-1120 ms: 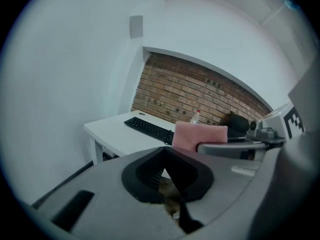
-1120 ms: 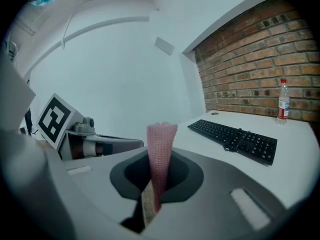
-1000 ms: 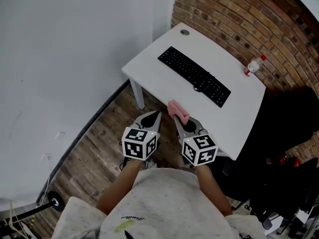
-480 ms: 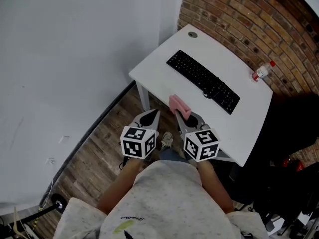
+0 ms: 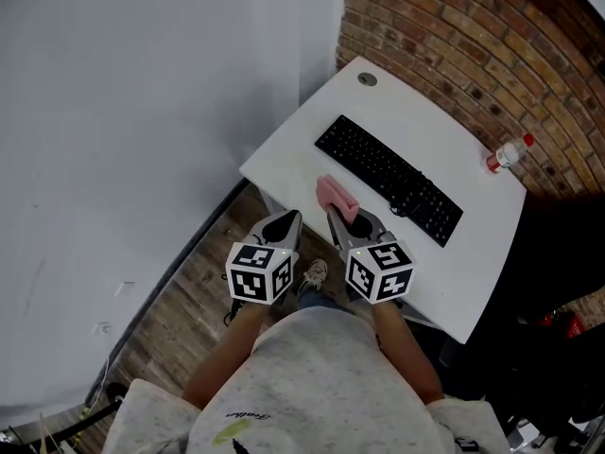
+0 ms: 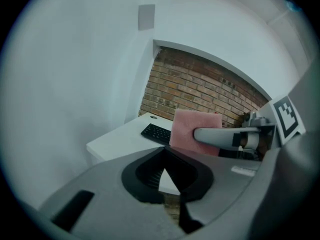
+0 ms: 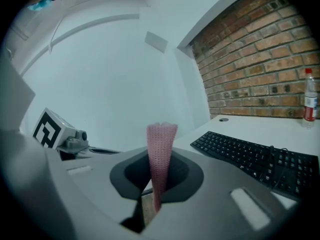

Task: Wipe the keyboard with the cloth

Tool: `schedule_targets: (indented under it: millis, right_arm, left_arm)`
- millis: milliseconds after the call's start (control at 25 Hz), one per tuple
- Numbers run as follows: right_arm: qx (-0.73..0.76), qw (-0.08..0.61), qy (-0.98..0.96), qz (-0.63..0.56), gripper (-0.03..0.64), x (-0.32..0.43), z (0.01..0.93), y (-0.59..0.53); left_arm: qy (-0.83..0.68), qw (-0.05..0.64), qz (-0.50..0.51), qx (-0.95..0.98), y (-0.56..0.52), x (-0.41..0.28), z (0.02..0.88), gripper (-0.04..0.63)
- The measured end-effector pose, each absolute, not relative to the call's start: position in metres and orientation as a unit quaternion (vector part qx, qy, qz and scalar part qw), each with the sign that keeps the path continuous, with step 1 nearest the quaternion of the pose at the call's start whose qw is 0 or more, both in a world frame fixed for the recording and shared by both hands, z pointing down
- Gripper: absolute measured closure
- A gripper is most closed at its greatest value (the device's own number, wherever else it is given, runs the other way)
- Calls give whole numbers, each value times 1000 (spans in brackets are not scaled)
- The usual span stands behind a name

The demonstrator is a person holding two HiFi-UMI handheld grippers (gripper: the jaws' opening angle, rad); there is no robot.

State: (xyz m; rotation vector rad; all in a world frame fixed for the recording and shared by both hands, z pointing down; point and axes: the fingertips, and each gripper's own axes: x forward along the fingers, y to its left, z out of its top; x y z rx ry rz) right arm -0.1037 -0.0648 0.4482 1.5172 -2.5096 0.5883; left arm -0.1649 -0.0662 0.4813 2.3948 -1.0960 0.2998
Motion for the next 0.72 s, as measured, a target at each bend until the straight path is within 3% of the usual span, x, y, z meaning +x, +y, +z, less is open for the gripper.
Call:
schedule_targets:
  millis: [720]
  right_arm:
    - [517,-53,-774,362,591,-31,478,-272]
  left_arm:
    - [-384,258,168,871,-221,-114,504,598]
